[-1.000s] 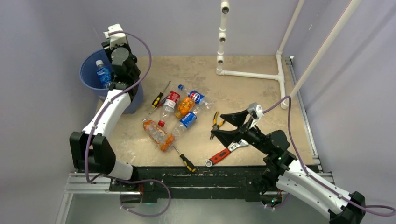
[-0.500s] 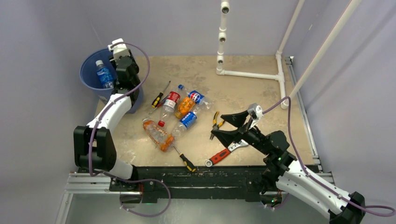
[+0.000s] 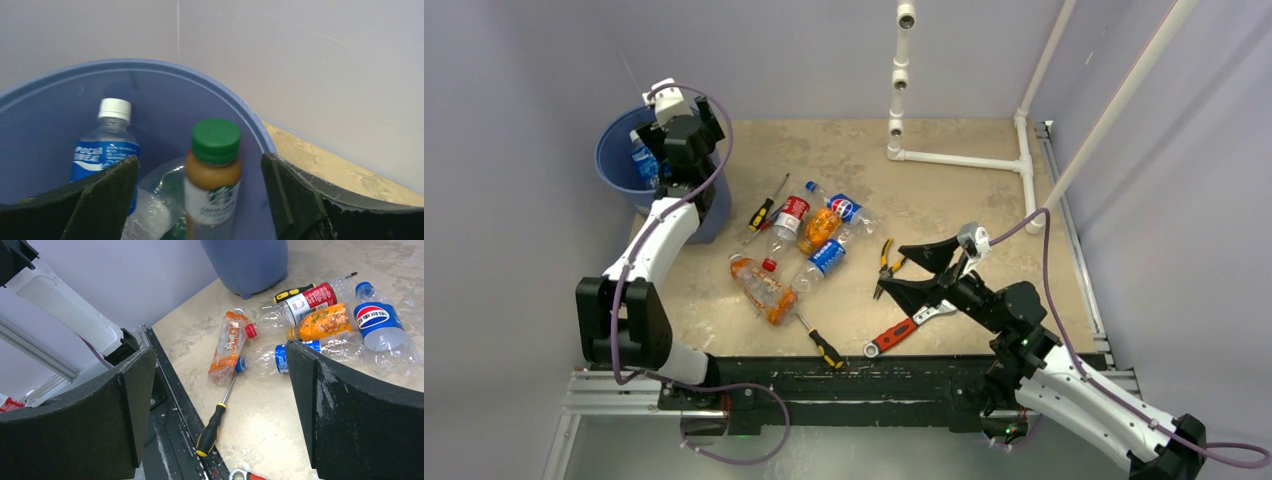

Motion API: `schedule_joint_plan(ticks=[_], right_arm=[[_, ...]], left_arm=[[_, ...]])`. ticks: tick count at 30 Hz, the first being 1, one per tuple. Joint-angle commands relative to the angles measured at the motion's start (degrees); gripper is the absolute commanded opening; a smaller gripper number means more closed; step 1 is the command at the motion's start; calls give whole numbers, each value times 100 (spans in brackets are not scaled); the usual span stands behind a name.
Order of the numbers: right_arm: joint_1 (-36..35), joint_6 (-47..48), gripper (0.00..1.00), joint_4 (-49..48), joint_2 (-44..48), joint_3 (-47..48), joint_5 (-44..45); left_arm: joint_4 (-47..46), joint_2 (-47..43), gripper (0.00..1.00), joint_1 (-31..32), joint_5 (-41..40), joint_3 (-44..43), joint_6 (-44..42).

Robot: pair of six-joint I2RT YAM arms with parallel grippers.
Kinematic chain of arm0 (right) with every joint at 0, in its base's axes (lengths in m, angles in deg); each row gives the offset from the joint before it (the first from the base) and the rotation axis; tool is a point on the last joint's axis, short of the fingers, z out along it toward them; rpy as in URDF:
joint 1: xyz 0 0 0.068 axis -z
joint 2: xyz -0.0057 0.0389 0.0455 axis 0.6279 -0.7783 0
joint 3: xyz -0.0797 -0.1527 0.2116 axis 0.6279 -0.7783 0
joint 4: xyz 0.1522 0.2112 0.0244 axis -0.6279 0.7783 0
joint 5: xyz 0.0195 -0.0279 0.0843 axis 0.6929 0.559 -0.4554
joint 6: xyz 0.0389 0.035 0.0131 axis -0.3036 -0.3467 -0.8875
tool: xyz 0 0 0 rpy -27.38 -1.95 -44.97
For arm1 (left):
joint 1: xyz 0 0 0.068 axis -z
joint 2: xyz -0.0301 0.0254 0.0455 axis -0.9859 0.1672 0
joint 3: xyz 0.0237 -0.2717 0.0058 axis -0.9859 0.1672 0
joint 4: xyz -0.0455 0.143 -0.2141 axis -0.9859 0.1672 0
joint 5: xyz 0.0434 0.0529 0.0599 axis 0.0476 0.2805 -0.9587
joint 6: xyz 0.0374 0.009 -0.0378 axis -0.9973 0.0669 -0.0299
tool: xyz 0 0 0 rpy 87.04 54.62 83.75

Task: Put the plastic bottles in the bin
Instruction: Place the plastic bottle in the trash bin, then pick up the plastic bottle at the center of the board.

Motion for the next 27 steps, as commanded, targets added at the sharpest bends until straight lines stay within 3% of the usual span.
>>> schedule_joint_plan(ticks=[1, 4, 8, 12, 16, 21, 27], right_arm=[[-9, 77, 99, -38, -32, 57, 114], [-7, 91, 99, -33, -79, 101, 129], [-9, 100, 99, -4, -194, 205, 191], [-9, -34, 99, -29, -317, 253, 515], [-9, -182, 99, 576, -690, 539, 1549], [-1, -560, 99, 1214, -1701, 788, 2101], [0, -792, 99, 782, -2874, 748, 1521]], left_arm=[[443, -521, 94, 189, -654, -571, -54], [403, -894, 97, 508, -1111, -769, -406], [733, -1403, 99, 916, -994, -1094, -446], [1338, -1959, 99, 1196, 430, -1148, 102], [2607, -2033, 99, 1538, 2124, -1077, 548], [3128, -2054, 99, 2439, 2261, -299, 583], [3287, -2089, 99, 2824, 2319, 656, 528]])
